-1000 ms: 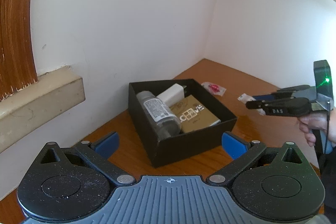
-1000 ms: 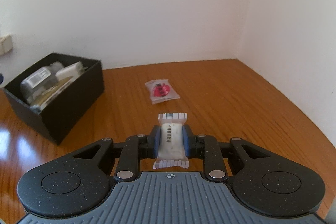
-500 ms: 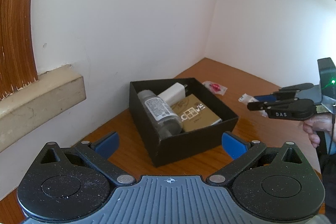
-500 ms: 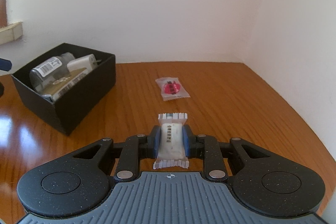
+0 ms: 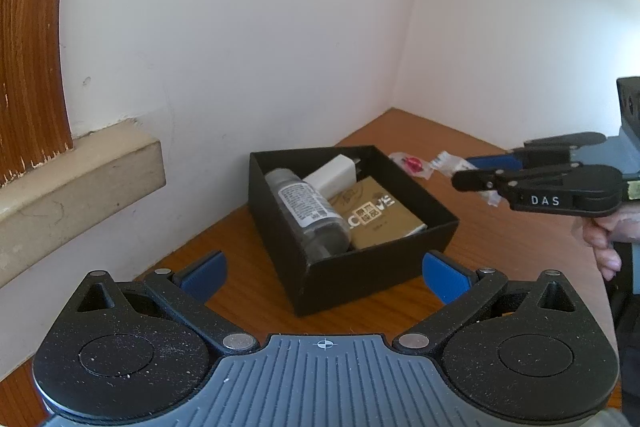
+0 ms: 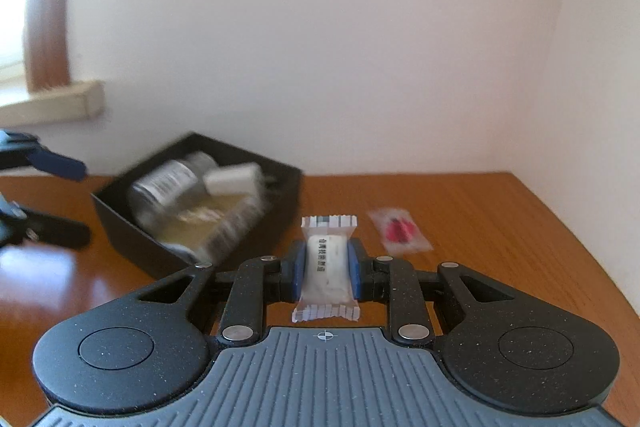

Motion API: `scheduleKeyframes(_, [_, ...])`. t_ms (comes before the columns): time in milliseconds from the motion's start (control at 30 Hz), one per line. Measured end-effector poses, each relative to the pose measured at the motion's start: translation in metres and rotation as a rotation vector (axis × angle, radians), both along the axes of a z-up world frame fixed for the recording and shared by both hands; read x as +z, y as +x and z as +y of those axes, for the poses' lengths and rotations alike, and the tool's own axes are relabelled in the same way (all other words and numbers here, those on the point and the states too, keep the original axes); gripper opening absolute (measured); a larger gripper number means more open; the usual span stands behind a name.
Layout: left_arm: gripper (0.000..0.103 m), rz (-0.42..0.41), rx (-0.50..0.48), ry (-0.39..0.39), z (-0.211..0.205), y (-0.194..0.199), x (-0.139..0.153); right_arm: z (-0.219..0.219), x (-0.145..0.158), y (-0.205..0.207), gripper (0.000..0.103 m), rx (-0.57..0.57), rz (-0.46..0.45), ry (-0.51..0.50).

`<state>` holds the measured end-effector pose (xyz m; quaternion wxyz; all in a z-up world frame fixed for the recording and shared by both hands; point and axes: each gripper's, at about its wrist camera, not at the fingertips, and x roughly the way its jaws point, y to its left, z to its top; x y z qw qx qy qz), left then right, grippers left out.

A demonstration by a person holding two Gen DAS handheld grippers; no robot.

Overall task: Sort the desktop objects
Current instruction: 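Carry the snack bar with the right gripper into the black box and open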

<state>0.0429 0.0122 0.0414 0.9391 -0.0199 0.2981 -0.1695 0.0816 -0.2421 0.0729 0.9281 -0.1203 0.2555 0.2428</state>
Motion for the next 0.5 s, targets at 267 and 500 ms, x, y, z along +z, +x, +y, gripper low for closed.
scheduleKeyframes(267, [0.103, 0.000, -0.004, 0.000, 0.001, 0.001, 0.000, 0.019, 0.007, 0.010, 0.024, 0.025, 0.022, 0.140])
scheduleKeyframes(500, [0.103, 0.000, -0.005, 0.000, 0.001, 0.001, 0.000, 0.021, 0.002, 0.029, 0.024, -0.008, 0.070, 0.272])
